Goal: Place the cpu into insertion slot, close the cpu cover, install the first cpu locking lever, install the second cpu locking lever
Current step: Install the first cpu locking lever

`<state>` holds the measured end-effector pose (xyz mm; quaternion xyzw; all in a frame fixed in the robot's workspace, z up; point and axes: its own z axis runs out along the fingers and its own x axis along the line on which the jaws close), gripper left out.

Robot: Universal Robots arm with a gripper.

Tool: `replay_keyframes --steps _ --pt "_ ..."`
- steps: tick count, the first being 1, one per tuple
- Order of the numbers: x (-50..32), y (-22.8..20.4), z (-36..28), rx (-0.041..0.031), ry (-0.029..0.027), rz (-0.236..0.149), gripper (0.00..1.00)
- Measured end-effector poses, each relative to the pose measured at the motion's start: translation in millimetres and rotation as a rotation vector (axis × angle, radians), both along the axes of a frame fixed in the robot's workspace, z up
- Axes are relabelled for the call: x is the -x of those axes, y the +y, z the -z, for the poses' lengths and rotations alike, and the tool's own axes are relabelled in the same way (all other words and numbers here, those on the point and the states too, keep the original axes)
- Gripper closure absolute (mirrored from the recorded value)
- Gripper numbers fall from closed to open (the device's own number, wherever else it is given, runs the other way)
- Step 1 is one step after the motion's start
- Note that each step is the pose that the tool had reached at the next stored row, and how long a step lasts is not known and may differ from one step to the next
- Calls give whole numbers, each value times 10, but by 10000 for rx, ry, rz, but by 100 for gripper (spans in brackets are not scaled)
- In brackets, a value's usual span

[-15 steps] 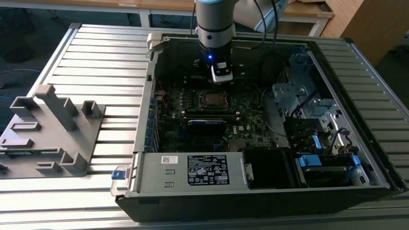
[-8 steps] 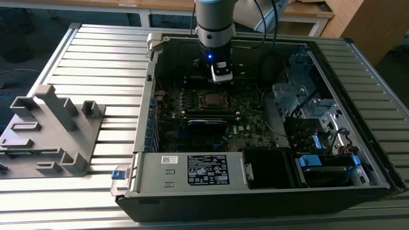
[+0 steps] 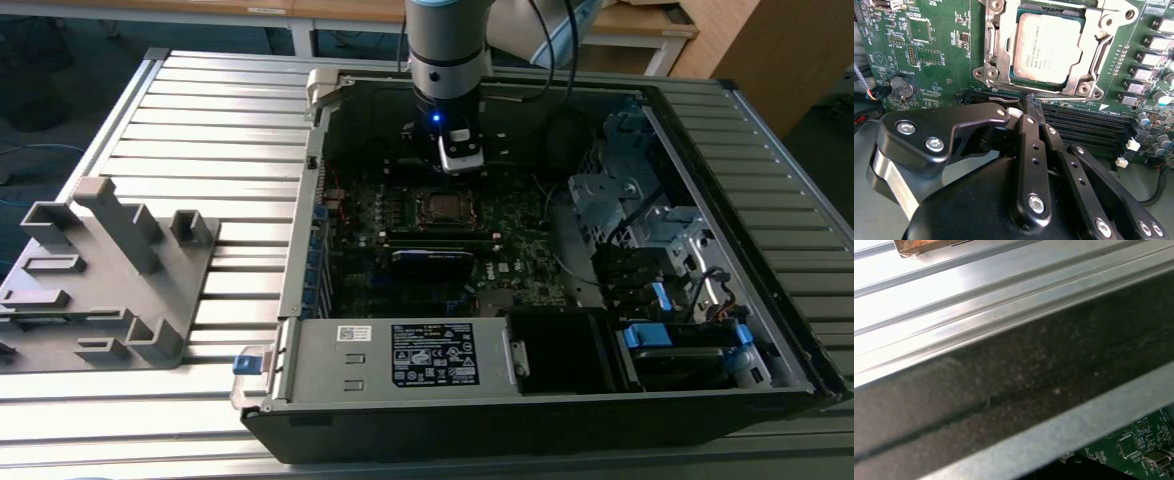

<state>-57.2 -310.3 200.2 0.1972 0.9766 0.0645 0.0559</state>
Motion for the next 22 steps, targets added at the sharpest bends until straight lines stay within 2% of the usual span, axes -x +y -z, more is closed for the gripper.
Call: replay_keyframes --steps 8,11,17,22 --pt "0 0 7 4 -1 1 89" --pt "-2 1 8 20 -3 2 89" --pt "-3 0 11 101 0 1 89" --pt "-15 3 12 101 -2 1 89"
